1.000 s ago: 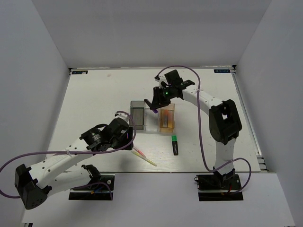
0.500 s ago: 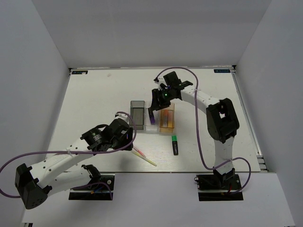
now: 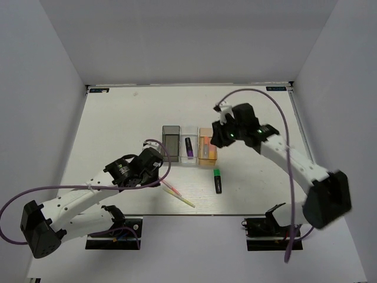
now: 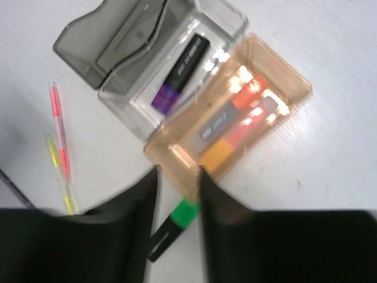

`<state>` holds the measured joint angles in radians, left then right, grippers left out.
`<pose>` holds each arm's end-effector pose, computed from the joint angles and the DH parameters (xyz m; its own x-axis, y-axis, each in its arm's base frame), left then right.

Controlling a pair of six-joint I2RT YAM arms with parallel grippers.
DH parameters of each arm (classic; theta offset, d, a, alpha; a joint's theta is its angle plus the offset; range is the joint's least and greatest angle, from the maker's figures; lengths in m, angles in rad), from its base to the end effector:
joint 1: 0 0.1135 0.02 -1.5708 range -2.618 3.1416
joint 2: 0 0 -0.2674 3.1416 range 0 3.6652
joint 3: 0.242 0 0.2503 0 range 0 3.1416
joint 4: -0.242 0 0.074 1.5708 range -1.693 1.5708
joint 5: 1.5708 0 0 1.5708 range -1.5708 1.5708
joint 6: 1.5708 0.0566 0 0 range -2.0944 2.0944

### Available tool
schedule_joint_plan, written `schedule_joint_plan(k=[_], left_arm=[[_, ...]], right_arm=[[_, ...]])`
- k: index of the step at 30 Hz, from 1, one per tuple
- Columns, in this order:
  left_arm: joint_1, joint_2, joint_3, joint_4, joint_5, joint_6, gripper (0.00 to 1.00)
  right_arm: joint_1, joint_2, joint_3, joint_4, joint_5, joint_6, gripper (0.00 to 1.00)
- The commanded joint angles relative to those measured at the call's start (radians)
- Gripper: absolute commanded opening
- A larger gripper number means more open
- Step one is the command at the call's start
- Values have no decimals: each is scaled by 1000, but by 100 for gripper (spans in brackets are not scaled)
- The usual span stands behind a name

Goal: Sort the stationery into containers
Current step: Pick up the pen from the center of the board.

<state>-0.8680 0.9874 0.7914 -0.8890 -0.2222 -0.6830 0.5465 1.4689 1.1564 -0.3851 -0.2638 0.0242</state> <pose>0.1278 -0.1316 0.2339 -0.8711 0.0760 -0.4852 0.1650 0.9758 -0.1435 0.2837 0.1899 0.2792 -0.5649 -0.3163 -0.7621 -0.6590 0.7288 0.1860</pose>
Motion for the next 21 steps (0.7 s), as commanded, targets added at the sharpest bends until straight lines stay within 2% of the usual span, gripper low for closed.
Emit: schedule_joint_plan(k=[1,2,3,5,6,8,11,12,14,15,21], left_arm=[[12,10,-3,13,-16,-53,23],[18,11,-9,24,-6,-64,24],[33,14,-21,31,7,-87,36],[43,14,-35,44,14,-131,49],[49,14,-53,47,17,-159,61],[49,19,-67,59,15,-190,67],[52,36,-77,65,18,-227,69],[52,36,-72,65,21,-230,69],[54,45,-70,65,30,-237,69],[54,48,-69,62,29,-237,69],[55,30,-98,71,34,-242,69]], right_arm=[[-23,-185,-199,111,73,-61,47],[-37,-224,-214,30,52,-76,48],[-37,-255,-257,-36,31,-104,37],[-27,-318,-309,-61,40,-87,9],[-20,-367,-393,-61,46,-64,4],[-10,-412,-432,-55,75,-35,4],[12,-403,-486,-43,145,83,13],[24,-395,-494,-14,149,101,23],[32,-378,-544,26,140,132,34],[52,-372,-558,84,144,164,34],[107,-280,-561,175,204,230,39]])
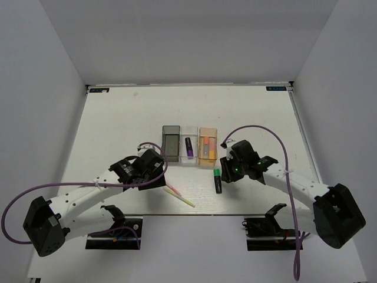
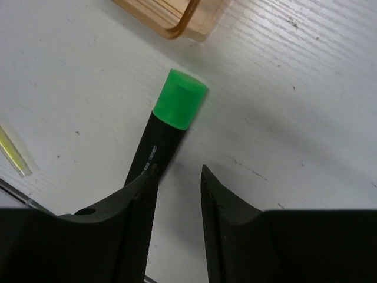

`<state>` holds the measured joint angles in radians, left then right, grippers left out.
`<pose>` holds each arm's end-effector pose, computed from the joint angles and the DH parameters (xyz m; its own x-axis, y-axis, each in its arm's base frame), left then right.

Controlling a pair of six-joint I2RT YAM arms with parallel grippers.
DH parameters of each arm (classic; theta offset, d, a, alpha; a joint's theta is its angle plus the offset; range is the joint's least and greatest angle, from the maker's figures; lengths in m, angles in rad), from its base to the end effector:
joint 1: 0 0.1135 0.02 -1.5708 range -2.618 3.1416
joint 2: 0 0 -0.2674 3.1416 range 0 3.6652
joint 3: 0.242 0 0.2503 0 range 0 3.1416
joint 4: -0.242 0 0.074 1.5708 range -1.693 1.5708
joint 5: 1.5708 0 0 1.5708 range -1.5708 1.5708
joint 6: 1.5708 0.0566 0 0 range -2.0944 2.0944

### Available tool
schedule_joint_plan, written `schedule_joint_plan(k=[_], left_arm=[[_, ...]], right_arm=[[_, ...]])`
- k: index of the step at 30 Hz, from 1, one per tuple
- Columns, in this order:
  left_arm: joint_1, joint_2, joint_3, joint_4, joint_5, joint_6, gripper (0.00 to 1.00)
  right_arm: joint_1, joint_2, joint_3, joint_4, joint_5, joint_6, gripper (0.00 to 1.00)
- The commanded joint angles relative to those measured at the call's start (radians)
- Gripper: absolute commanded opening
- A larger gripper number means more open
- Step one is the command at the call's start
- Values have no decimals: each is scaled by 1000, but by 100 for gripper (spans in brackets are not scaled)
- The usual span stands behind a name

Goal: Sort the stationery into containers
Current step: Pick up the pen from the center of the board.

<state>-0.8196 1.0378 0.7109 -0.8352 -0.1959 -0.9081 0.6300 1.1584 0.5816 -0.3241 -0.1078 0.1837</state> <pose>0.1343 -0.1277 0.2037 -0.9089 -0.1597 -0.3853 -0.0851 0.9754 -0.2034 0.1824 0.1405 0.1741 -0.7396 -0.3145 -0.5951 -0.5132 0.8355 0.1963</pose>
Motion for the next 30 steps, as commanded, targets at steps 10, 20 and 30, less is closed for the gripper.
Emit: schedule_joint_plan(k=[10,20,30], left_arm=[[5,-15,-34,27,15,-8,69],[10,-33,-53,30,12,-3,69],[16,-73,-64,12,3,2,69]], right_arm=[[132,178,64,155,149,86,55],[183,267,72,102,260,69,48],[183,285,84,-7,183,31,12]])
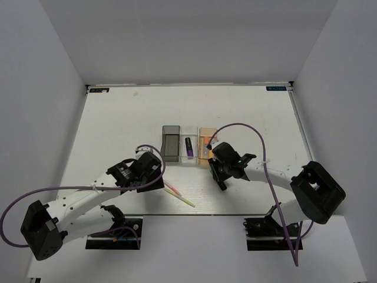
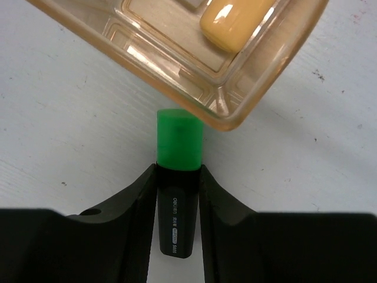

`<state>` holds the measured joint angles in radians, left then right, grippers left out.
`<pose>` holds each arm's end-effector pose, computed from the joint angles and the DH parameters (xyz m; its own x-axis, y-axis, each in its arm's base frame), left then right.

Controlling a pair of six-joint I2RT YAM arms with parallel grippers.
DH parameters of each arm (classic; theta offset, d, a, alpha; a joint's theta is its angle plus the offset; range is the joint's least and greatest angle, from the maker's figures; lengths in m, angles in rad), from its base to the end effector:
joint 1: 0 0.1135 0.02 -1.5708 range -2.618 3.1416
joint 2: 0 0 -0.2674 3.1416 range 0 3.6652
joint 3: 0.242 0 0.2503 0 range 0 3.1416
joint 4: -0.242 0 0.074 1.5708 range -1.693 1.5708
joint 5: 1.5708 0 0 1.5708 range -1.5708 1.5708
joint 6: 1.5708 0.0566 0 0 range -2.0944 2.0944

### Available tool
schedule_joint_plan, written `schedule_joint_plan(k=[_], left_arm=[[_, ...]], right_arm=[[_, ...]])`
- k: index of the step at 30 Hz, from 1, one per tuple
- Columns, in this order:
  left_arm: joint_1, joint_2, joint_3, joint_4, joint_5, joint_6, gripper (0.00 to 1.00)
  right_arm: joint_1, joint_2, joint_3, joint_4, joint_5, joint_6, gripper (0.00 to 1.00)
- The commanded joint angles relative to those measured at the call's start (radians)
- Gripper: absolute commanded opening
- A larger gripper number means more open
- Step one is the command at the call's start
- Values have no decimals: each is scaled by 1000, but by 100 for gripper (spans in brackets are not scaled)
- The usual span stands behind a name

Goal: Sort the stationery into containers
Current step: Pick up the pen from the center of the board.

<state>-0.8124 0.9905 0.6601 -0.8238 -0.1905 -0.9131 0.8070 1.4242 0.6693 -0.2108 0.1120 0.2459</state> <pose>0.1282 -0.1198 0.1965 -0.9069 -0.1726 -0.3844 -0.0942 0.9722 -0.2144 0.1935 0.1929 0.1481 -0.7158 -0.3976 -0.5741 -0.5150 0.8558 0.0493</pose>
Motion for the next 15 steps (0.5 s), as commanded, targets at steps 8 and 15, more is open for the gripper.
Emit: schedule_joint_plan(k=[8,15], left_arm=[[16,-24,-17,6,-1,10,69],[22,-15,-13,6,3,10,67]], right_arm=[[52,-56,62,-188,-357,-166,2],[69,-76,216,-199,-525,-194,0]])
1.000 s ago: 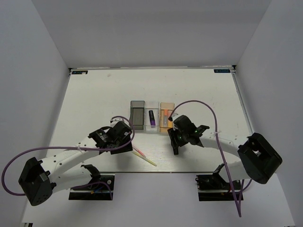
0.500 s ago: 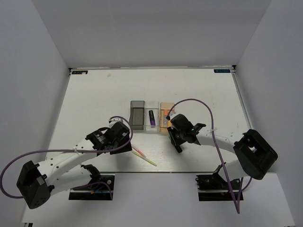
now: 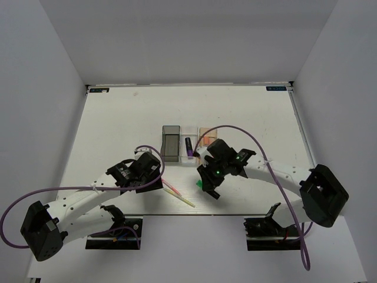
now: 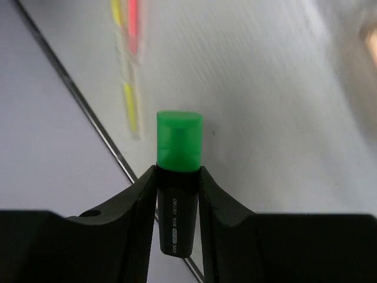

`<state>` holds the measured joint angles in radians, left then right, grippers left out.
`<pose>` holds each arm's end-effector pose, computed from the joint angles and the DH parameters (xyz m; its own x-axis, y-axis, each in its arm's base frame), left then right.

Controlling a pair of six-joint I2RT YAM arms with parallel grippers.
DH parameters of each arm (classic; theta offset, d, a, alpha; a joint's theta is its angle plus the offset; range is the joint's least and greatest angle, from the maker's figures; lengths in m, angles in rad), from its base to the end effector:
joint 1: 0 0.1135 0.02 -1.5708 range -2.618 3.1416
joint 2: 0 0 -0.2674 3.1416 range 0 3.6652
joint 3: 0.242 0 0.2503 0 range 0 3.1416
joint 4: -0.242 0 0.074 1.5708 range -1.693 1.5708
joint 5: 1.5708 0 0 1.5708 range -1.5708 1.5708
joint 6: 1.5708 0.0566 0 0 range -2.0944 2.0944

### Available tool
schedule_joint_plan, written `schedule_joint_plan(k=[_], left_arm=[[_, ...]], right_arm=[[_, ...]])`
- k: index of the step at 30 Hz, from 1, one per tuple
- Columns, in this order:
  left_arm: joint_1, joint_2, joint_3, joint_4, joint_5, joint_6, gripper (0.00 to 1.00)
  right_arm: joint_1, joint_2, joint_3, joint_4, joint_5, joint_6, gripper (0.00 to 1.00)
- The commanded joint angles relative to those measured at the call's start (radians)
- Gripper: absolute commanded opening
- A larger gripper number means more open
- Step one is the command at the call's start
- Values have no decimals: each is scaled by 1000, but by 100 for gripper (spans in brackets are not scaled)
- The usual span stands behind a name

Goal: Sort the stationery into containers
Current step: Pick up the pen from the center of the board, then place the pen in the storage box.

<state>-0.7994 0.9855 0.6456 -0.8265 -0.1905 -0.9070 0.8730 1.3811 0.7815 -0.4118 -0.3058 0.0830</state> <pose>0.1278 -0.1161 0.1928 -0.9084 -0.1751 -0.3795 -0.1031 0.9738 -0.2027 0.1617 0.2193 0.1800 -0.6118 -0.6066 -0.5077 -0.7853 0.5425 0.2983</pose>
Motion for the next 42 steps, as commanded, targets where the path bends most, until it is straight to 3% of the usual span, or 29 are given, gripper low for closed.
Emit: schedule_joint_plan(k=[1,6,12,20,32,34,38,42], left_arm=[[9,-11,3,9,3,3,67],[12,-7,2,15,6,-3,67],[14,7,-7,38,10,-20,66],[14,44,-21,78,-1,-89,62],[17,113,-37,171,2,-145,59],[17,133,-37,175,2,-158,59],[16,166,-35,199,2,-190,59],[17,194,-17,191,-18,-246,60]], right_arm=[[1,-21,163,-1,-105,-29,0],[1,16,294,19,-38,-17,0],[-9,157,401,131,271,3,0],[-19,364,539,248,515,81,0],[-55,478,628,271,530,103,0],[-63,501,651,255,530,104,8],[-74,530,660,249,510,98,38],[-83,510,644,235,479,100,52]])
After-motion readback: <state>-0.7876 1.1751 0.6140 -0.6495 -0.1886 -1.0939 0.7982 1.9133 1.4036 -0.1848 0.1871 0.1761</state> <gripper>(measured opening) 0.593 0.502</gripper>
